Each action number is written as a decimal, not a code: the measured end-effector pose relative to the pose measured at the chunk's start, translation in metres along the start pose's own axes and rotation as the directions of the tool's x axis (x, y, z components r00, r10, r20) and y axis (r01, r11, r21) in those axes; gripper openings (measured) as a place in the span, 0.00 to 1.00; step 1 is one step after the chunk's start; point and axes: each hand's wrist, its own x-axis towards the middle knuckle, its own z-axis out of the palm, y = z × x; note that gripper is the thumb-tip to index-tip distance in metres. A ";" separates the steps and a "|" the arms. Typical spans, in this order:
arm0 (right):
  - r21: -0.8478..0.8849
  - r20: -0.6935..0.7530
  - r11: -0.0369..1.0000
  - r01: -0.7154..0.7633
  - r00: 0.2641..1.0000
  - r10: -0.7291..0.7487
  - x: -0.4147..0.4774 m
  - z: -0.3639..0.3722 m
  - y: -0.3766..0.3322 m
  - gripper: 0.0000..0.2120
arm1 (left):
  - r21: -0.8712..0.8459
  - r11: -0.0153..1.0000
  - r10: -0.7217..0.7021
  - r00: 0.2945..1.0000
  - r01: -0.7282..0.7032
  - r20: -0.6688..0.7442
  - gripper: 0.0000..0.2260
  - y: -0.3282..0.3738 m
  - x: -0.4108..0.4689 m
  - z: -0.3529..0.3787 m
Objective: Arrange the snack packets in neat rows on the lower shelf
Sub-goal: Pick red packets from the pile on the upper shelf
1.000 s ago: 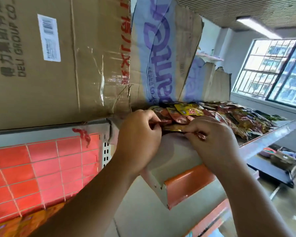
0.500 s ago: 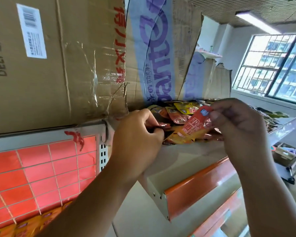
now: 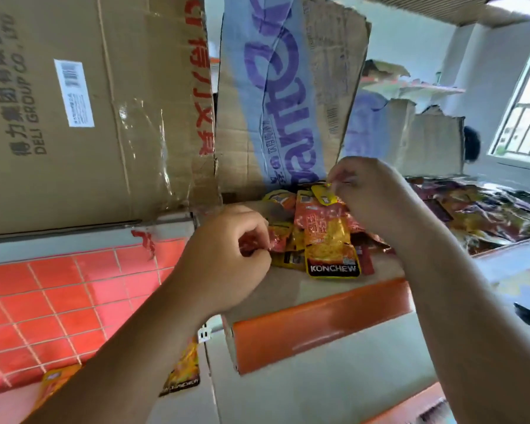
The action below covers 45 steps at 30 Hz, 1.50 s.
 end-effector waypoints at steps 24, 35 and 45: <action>0.076 0.060 0.936 0.343 0.936 -0.348 -0.065 0.001 -0.023 0.13 | 0.323 0.929 -0.180 0.983 0.181 -0.035 0.18 0.032 -0.015 -0.032; 0.083 0.124 0.921 0.381 0.913 -0.389 -0.070 0.013 -0.014 0.13 | 0.610 0.781 -0.250 0.962 0.135 0.108 0.13 0.031 0.016 -0.012; 0.081 0.096 0.915 0.396 0.910 -0.402 -0.070 0.014 -0.011 0.10 | 0.606 0.689 -0.524 0.851 0.397 0.038 0.23 0.050 -0.008 -0.019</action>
